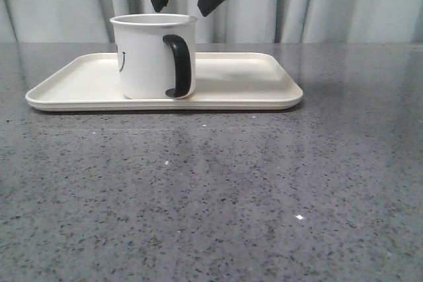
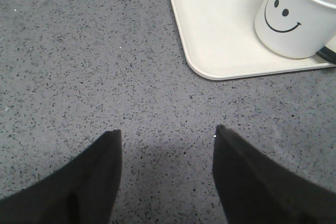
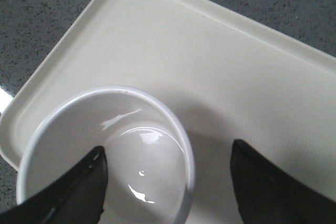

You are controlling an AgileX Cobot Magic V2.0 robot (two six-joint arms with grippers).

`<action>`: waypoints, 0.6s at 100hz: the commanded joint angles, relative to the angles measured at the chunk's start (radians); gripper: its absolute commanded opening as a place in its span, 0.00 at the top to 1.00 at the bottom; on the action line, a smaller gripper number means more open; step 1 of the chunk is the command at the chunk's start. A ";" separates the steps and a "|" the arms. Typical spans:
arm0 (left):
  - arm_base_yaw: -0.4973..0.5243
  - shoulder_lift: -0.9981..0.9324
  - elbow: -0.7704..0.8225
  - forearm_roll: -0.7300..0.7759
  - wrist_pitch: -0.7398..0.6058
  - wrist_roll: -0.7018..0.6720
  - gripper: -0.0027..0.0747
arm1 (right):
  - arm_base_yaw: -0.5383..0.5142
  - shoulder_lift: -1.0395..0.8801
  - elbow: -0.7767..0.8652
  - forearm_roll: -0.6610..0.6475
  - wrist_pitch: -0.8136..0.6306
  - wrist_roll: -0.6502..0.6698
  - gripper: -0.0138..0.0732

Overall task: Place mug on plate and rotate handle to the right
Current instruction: 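Move the right gripper above the mug rim, then lower the right gripper into the mug and grip its rim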

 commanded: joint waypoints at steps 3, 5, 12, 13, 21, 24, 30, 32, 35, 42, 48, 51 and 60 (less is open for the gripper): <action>-0.001 -0.005 -0.026 -0.005 -0.063 -0.007 0.46 | 0.000 -0.037 -0.038 -0.007 -0.037 0.002 0.27; -0.001 -0.005 -0.026 -0.005 -0.063 -0.007 0.46 | 0.000 -0.037 -0.038 -0.007 -0.037 0.002 0.27; -0.001 -0.005 -0.026 -0.005 -0.063 -0.007 0.46 | 0.000 -0.028 -0.038 -0.013 -0.037 0.006 0.27; -0.001 -0.005 -0.026 -0.005 -0.063 -0.007 0.46 | 0.000 -0.028 -0.038 -0.015 -0.037 0.007 0.27; -0.001 -0.005 -0.026 -0.005 -0.063 -0.007 0.46 | 0.000 -0.020 -0.038 -0.022 -0.037 0.009 0.27; -0.001 -0.005 -0.026 -0.005 -0.063 -0.007 0.46 | 0.000 -0.014 -0.038 -0.024 -0.036 0.009 0.27; -0.001 -0.005 -0.026 -0.005 -0.063 -0.007 0.46 | 0.000 -0.009 -0.038 -0.024 -0.031 0.009 0.27; -0.001 -0.005 -0.026 -0.005 -0.063 -0.007 0.46 | 0.000 -0.004 -0.038 -0.024 -0.028 0.009 0.27; -0.001 -0.005 -0.026 -0.005 -0.063 -0.007 0.46 | 0.000 -0.001 -0.038 -0.024 -0.027 0.009 0.27; -0.001 -0.005 -0.026 -0.005 -0.063 -0.007 0.46 | 0.000 0.007 -0.038 -0.024 -0.021 0.009 0.27; -0.001 -0.005 -0.026 -0.005 -0.063 -0.007 0.46 | 0.000 0.010 -0.038 -0.024 -0.022 0.009 0.28; -0.001 -0.005 -0.026 -0.005 -0.063 -0.007 0.46 | 0.000 0.012 -0.038 -0.024 -0.022 0.009 0.30; -0.001 -0.005 -0.026 -0.005 -0.063 -0.007 0.46 | 0.000 0.012 -0.038 -0.024 -0.023 0.009 0.40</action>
